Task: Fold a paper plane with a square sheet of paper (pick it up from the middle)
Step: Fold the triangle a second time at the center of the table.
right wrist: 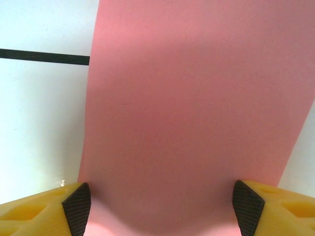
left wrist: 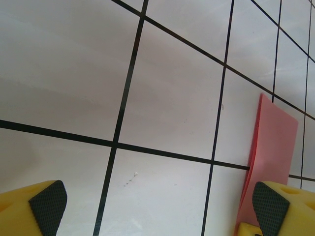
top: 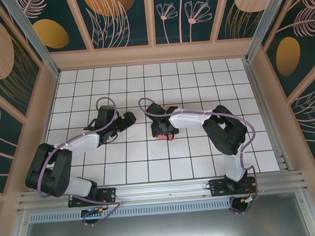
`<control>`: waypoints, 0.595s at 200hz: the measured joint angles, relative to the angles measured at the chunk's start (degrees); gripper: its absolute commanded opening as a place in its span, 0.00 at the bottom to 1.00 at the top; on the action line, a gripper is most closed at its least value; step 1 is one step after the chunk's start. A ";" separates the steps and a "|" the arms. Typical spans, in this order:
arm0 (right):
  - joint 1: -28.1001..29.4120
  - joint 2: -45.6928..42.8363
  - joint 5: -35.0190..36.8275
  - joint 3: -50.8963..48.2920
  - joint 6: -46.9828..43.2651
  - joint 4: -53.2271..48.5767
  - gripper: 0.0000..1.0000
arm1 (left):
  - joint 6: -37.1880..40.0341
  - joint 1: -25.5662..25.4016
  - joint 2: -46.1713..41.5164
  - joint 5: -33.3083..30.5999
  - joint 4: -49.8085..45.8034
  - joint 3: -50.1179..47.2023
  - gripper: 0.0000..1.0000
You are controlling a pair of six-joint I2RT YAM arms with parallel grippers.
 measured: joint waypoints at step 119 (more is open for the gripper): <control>-7.34 -8.81 -15.61 -13.79 -0.92 17.00 0.72 | 1.66 0.00 0.20 18.16 9.27 -4.61 0.97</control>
